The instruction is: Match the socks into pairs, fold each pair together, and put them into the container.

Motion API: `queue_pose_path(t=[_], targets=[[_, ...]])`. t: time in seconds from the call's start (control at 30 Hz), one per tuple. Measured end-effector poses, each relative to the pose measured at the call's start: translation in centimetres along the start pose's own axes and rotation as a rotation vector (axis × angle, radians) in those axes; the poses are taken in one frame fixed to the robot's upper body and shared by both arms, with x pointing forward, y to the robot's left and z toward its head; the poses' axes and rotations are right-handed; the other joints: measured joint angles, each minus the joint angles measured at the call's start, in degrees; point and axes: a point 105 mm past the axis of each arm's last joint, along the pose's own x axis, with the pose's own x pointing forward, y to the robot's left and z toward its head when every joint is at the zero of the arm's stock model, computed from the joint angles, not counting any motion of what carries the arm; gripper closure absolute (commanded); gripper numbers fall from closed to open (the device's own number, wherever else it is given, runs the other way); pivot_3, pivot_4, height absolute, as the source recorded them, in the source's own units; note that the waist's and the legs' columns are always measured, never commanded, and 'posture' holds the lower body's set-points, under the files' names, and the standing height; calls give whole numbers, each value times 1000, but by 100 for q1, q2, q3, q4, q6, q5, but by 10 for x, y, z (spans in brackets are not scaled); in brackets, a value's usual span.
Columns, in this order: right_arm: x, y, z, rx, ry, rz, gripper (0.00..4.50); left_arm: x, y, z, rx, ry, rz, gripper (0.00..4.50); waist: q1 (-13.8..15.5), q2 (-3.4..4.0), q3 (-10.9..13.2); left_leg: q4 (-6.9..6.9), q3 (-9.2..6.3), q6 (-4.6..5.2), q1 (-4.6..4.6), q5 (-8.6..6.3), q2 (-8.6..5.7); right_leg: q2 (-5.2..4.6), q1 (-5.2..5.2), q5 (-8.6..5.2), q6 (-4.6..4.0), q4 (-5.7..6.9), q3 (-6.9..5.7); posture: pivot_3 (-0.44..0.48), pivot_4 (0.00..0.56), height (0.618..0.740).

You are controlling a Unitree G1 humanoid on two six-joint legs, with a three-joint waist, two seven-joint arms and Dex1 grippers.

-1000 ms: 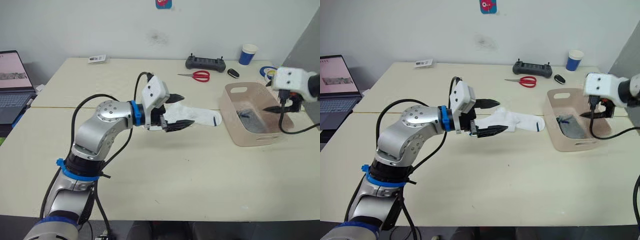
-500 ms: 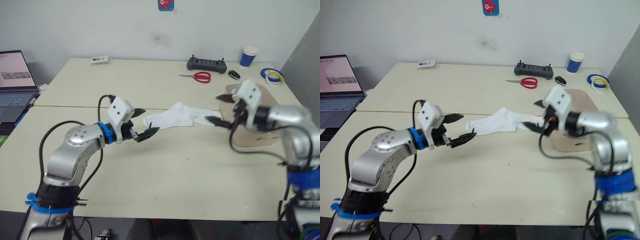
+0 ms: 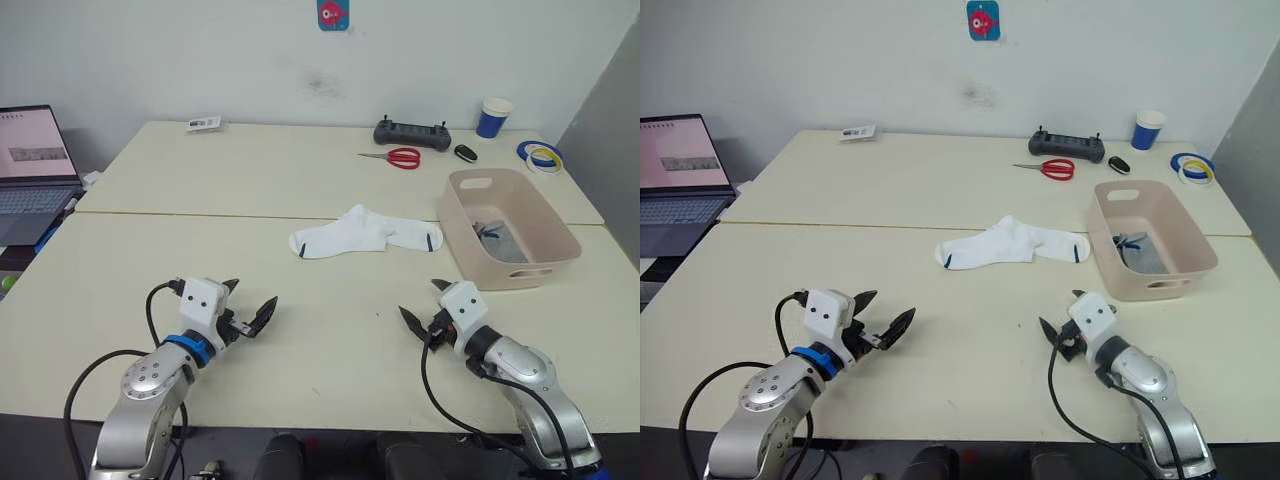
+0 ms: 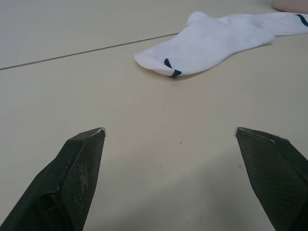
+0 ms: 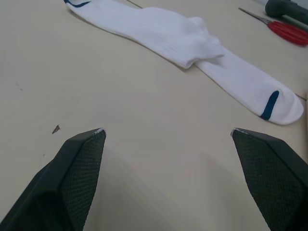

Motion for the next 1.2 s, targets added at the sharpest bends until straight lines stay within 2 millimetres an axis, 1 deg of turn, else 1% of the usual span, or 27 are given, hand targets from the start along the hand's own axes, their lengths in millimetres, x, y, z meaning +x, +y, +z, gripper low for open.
queue_pose_path(t=[0.07,0.13,0.2,0.27,0.33,0.43,0.57,0.63,0.7,0.77,0.8,0.87,0.97,1.0,1.07,1.2], targets=[[4,-3,6,-14,-20,-4,22,4,-1,6,13,-15,-14,0,0,0,0,-2,-3,0,-3,0,1,1,-3,0,0,0,-1,0,150,740],[12,-8,22,-27,-62,12,22,14,0,20,84,-33,-63,0,0,0,0,-2,-11,0,0,0,3,7,-2,1,-1,3,-3,0,150,740],[17,-7,33,-20,-85,56,22,21,5,31,159,-43,-97,0,-3,0,0,-2,-10,0,3,0,3,9,0,1,-1,4,-6,0,150,740],[22,-5,42,9,-97,113,22,30,10,35,200,-36,-123,0,-1,0,0,-3,-9,0,0,0,1,8,-1,0,-1,3,-7,0,150,740],[28,-1,57,7,-121,175,22,43,14,37,232,-22,-156,0,-2,0,0,-2,-8,0,-5,0,0,9,-6,1,0,2,-7,0,150,740],[33,1,73,-19,-138,245,22,62,16,39,293,-1,-210,0,5,0,0,-2,-8,1,-7,0,-1,8,-5,1,-1,-1,-9,0,150,740],[37,5,82,-26,-143,279,22,85,14,36,395,42,-287,0,1,0,0,-3,-8,2,-9,0,-1,8,-8,1,-1,0,-9,0,150,740],[38,5,82,-26,-140,274,22,93,12,30,434,80,-321,0,-1,0,0,-3,-8,2,-10,-1,-1,9,-9,1,-1,0,-10,0,150,740],[38,3,82,-26,-137,265,22,100,13,21,457,126,-337,0,-1,0,0,-3,-8,3,-12,-1,-1,9,-12,1,-1,1,-9,0,150,740],[38,2,81,-30,-132,259,0,105,15,15,455,144,-333,391,-7,0,0,-3,-7,3,-16,-1,0,9,-16,1,-1,2,-9,0,150,740],[38,1,80,-32,-128,256,0,108,15,16,465,141,-337,588,-5,0,0,-3,-9,3,-16,-1,0,9,-16,1,-1,3,-12,0,150,740],[38,1,80,-32,-127,255,0,113,15,16,476,141,-336,1177,-4,0,0,-2,-9,3,-15,-1,-1,10,-15,1,-1,4,-12,0,150,740],[38,0,79,-31,-119,243,0,119,15,15,483,137,-334,2113,-6,0,0,-2,-8,3,-15,-1,-1,10,-15,2,0,4,-11,0,150,740],[39,0,79,-30,-117,239,0,122,15,15,485,134,-330,2511,-5,0,0,-1,-8,3,-15,-1,-1,10,-15,2,1,4,-11,0,150,740],[39,-1,78,-27,-112,235,0,125,15,15,491,138,-328,3148,-7,0,0,0,-7,3,-15,-1,-1,10,-15,2,2,4,-10,0,150,740],[40,-2,80,-27,-112,227,0,128,13,13,494,142,-337,4467,-10,0,0,-1,-7,3,-15,-1,-1,10,-15,3,2,4,-10,0,150,740]])
